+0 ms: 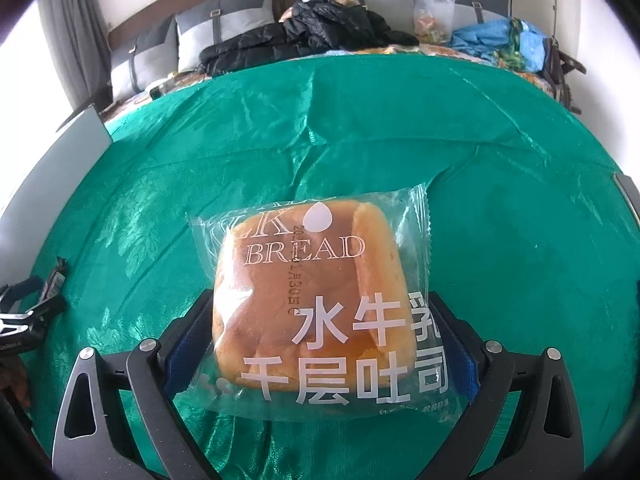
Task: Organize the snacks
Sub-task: 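Hold the bread loaf in the right tool while the left tool holds the Snickers, then carry the Snickers and bread loaf into the white box and open both tools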
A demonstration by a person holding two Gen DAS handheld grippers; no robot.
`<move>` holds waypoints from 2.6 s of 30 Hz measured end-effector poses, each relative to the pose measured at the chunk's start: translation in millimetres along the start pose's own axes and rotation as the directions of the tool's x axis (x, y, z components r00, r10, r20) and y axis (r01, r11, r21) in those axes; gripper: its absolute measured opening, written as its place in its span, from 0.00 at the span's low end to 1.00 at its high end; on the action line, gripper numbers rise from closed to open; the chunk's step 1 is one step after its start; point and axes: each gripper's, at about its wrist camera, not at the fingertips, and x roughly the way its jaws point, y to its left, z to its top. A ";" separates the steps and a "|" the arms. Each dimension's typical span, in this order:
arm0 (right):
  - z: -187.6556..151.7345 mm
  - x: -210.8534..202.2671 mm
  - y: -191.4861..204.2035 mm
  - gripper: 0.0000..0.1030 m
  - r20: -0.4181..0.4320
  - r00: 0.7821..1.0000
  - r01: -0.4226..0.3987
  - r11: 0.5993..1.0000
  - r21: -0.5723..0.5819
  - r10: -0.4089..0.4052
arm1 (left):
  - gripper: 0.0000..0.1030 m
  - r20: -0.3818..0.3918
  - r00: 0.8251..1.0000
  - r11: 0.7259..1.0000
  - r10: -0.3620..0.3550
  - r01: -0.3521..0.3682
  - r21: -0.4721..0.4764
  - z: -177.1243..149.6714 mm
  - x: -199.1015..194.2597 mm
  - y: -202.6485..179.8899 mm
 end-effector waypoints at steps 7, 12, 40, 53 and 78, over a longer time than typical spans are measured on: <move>0.0 -0.1 -0.3 0.97 0.000 1.000 -0.001 1.000 0.001 0.001 | 1.00 0.000 1.000 1.000 0.000 0.000 0.000 -0.3 0.2 0.1; 0.2 0.0 -1.3 0.97 0.000 1.000 -0.002 1.000 0.002 0.002 | 1.00 -0.002 1.000 1.000 -0.002 0.002 0.003 0.0 0.1 0.0; 54.8 -75.3 46.4 0.77 -0.105 0.973 -0.207 0.978 0.014 0.207 | 0.17 0.026 0.956 0.951 -0.294 0.295 -0.097 10.1 -108.6 17.6; 155.7 -165.8 369.9 0.85 -0.016 0.770 -0.621 0.742 -0.254 0.638 | 0.86 0.099 0.976 0.928 0.195 -0.151 -0.341 15.0 -206.9 233.0; 104.0 -149.0 390.6 0.85 -0.062 0.884 -0.439 0.776 -0.454 0.464 | 1.00 0.104 0.856 0.821 0.506 -0.441 -0.362 -0.8 -249.2 211.4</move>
